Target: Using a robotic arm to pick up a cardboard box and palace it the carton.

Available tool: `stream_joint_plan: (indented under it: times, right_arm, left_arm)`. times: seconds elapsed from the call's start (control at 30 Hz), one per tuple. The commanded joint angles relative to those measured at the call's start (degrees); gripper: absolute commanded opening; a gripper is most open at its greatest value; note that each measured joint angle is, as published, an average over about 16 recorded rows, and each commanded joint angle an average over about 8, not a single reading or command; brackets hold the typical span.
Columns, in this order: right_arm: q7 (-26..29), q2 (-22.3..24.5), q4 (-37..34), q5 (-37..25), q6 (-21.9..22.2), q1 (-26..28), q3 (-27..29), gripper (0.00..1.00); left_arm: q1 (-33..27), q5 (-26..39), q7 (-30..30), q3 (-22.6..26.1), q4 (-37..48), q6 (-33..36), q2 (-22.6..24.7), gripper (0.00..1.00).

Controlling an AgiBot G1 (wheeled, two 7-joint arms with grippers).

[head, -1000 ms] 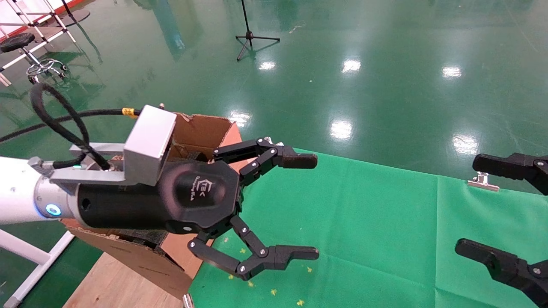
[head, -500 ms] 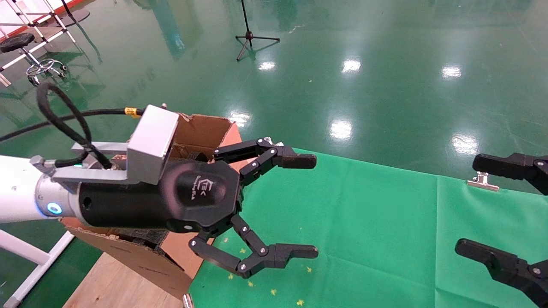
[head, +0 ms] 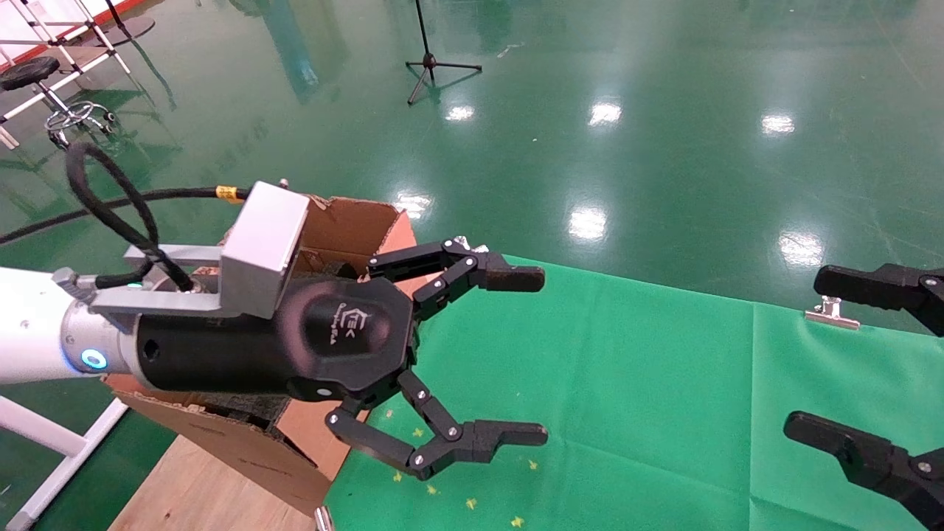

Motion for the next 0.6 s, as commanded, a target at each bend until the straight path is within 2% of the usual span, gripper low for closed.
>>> stream_joint_plan:
  times: [0.03,0.6]
  right_arm:
    - [0.0,0.0,0.0,0.0,0.0,0.0,0.0,1.0]
    - [0.0,0.0,0.0,0.0,0.0,0.0,0.0,1.0]
  left_arm:
    - [0.0,0.0,0.0,0.0,0.0,0.0,0.0,1.0]
    - [-0.1,0.1,0.0,0.1,0.1,0.0,0.0,1.0]
